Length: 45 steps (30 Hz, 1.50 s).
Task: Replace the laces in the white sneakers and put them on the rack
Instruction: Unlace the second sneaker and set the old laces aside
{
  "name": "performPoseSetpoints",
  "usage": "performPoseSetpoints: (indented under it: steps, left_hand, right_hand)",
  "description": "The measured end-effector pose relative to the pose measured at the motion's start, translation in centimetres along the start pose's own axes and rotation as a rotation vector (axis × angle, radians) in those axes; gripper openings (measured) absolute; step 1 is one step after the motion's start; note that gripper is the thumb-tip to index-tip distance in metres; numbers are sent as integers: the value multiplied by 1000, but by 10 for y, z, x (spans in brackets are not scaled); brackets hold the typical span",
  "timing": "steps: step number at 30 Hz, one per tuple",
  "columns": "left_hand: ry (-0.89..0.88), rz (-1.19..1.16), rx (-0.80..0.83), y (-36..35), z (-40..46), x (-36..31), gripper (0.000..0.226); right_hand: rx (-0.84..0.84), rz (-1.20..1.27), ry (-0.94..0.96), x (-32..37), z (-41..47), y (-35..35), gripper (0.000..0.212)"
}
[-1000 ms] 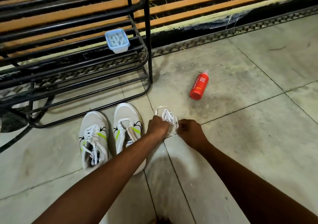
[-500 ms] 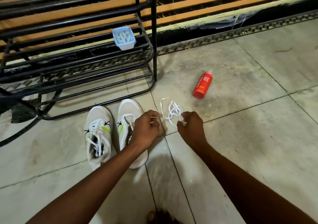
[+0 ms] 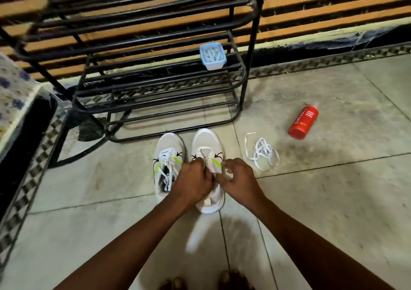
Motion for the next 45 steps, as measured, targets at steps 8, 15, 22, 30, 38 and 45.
performPoseSetpoints:
  steps: [8, 15, 22, 30, 38, 45]
  left_hand:
    - [108, -136, 26, 2, 6, 19, 33]
    - [68, -276, -5, 2, 10, 15, 43]
    - [-149, -267, -169, 24, -14, 26, 21]
    - [-73, -208, -422, 62, -38, 71, 35]
    - [101, -276, -242, 66, -43, 86, 17]
    - [115, -360, -187, 66, -65, 92, 30]
  right_hand:
    - [-20, -46, 33, 6, 2, 3, 50]
    - [-82, -68, -3, 0, 10, 8, 30]
    - [-106, -101, 44, 17, 6, 12, 35]
    - [-115, -124, 165, 69, 2, 8, 31]
    - [-3, 9, 261, 112, -20, -28, 33]
    - [95, -80, 132, 113, -28, -61, 49]
Point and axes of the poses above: each hand's wrist, its own z-axis towards the middle knuckle, its own y-axis out of the back of the hand, x = y × z, the point moved 2 cm from there along z, towards the middle knuckle, and after that the axes turned 13 degrees about -z, right-handed, at the moved point
